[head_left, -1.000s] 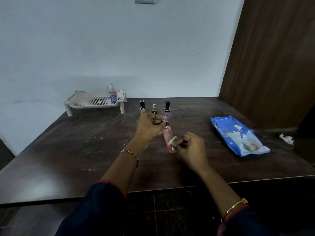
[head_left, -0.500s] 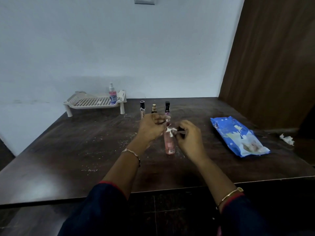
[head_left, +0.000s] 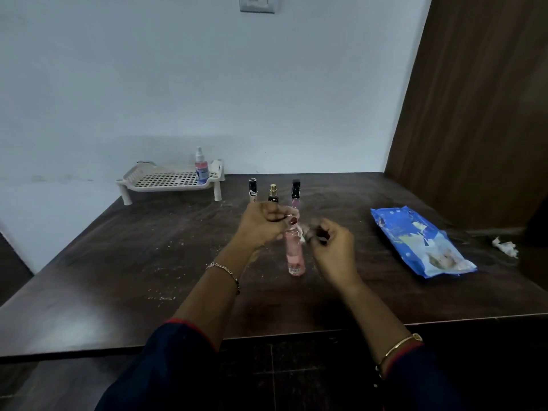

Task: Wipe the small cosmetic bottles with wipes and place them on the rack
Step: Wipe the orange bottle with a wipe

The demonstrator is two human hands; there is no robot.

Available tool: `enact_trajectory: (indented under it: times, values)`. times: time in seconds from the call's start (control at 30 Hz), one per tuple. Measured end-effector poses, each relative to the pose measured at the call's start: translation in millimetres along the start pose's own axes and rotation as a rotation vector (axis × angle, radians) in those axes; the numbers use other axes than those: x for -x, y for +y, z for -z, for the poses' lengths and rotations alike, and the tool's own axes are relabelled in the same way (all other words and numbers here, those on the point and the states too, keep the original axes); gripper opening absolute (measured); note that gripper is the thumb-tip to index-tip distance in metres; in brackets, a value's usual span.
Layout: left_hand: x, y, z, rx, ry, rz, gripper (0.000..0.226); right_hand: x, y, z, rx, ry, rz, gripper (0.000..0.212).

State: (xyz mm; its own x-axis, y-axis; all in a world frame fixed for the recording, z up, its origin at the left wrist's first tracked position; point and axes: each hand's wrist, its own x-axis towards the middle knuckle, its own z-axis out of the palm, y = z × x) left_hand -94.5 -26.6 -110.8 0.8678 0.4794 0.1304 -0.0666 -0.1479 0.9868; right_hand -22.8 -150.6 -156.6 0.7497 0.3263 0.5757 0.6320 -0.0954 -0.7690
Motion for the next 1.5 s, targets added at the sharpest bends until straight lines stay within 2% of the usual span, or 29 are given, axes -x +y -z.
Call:
enact_trajectory:
  times: [0.17,0.4,0.5,0.6,0.73,0.87,0.93,0.97,1.03,1.1,1.27,1.5]
  values:
    - [3,-5,2,0.030,-0.012,-0.029,0.019,8,-6,2,0.073,0.008,0.202,0.017]
    - [3,-9,9,0.071,0.027,0.002,0.016,25,18,17,0.172,-0.246,0.066,0.034]
    - [4,-8,5,0.055,0.029,-0.003,0.015,7,0,13,0.117,-0.195,0.050,0.039]
    - [5,-8,4,0.021,0.063,-0.025,0.016,3,-20,1,0.140,-0.134,0.149,0.042]
    - [6,-11,7,0.069,0.093,-0.010,0.023,23,-9,1,0.326,-0.266,0.236,0.024]
    - [2,-9,1,0.091,0.090,0.008,0.029,32,0,9,0.413,-0.361,0.211,0.012]
    - [2,-10,-2,0.118,0.117,0.048,0.031,30,-1,14,0.320,-0.411,0.130,0.014]
    - [2,-12,-2,0.124,0.132,0.070,0.029,27,-4,18,0.189,-0.405,0.033,0.019]
    - [4,-14,1,0.140,0.150,0.099,0.025,17,-12,25,-0.129,-0.289,-0.143,0.029]
    - [6,-14,6,0.168,0.119,0.123,0.023,2,-18,29,-0.302,-0.173,-0.245,0.023]
    - [14,-11,11,0.288,-0.027,0.111,0.020,-18,-36,16,-0.295,-0.232,-0.288,0.019]
    - [17,-18,26,0.494,0.043,0.093,0.017,-11,-53,3,-0.283,-0.382,-0.262,0.020]
